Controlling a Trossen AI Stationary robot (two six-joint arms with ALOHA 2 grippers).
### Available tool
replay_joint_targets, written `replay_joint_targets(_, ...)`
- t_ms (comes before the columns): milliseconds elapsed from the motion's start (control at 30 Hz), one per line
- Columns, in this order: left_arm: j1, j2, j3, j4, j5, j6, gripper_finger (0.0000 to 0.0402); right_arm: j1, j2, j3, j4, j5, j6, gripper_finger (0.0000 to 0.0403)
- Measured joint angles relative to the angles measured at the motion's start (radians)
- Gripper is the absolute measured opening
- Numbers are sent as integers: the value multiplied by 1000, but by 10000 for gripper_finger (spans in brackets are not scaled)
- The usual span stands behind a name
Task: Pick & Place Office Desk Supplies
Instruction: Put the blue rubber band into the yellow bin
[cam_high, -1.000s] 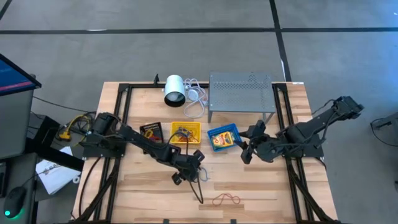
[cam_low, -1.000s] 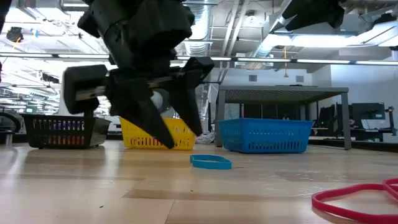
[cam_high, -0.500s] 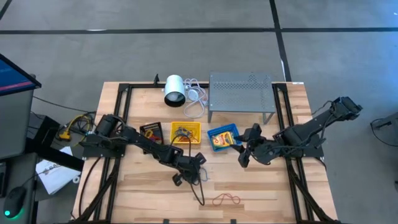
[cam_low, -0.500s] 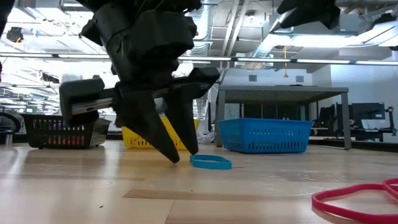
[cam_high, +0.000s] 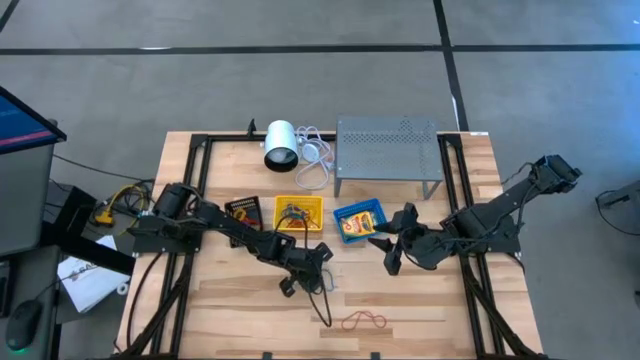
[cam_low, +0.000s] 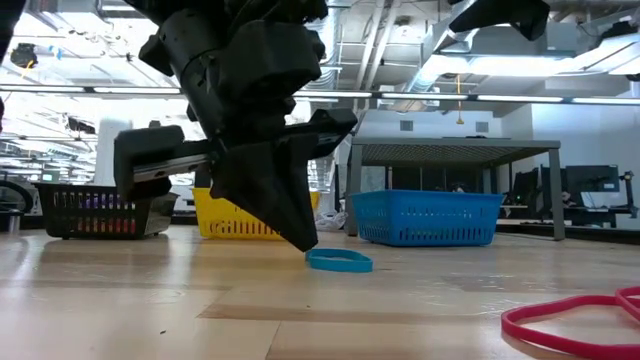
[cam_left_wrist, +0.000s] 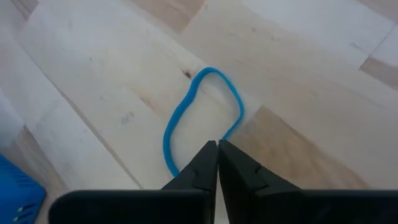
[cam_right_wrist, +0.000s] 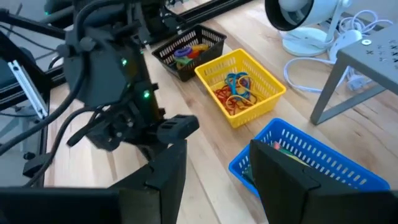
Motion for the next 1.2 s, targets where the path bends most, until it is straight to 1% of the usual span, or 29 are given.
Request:
replay_joint_targets(100, 9, 0, 0, -11, 0, -1, 27, 5, 0, 0, 0, 0, 0, 170)
replay_joint_targets(367, 14, 0, 0, -15, -2, -1, 96, 4, 0, 0, 18, 0, 0, 170)
replay_joint_targets(500, 16, 3, 1, -15, 5, 22, 108, 4, 0, 0, 28, 0, 0, 170)
replay_joint_targets(633, 27, 17, 3, -13, 37, 24, 100, 4, 0, 0, 53, 0, -3, 170)
replay_joint_targets(767, 32, 17, 3, -15, 45, 24, 80, 4, 0, 0, 65, 0, -8, 170)
replay_joint_targets(833, 33, 18, 3, -16, 50, 24, 61, 4, 0, 0, 66, 0, -8, 170)
replay_joint_targets(967, 35, 19, 2, -19, 64, 29, 12, 4, 0, 0, 67, 0, -10, 170)
replay_joint_targets(1000, 35, 19, 2, -19, 70, 31, 7, 4, 0, 0, 67, 0, -10, 170)
replay_joint_targets(1200, 39, 20, 2, -22, 75, 33, 1, 4, 0, 0, 69, 0, -10, 170)
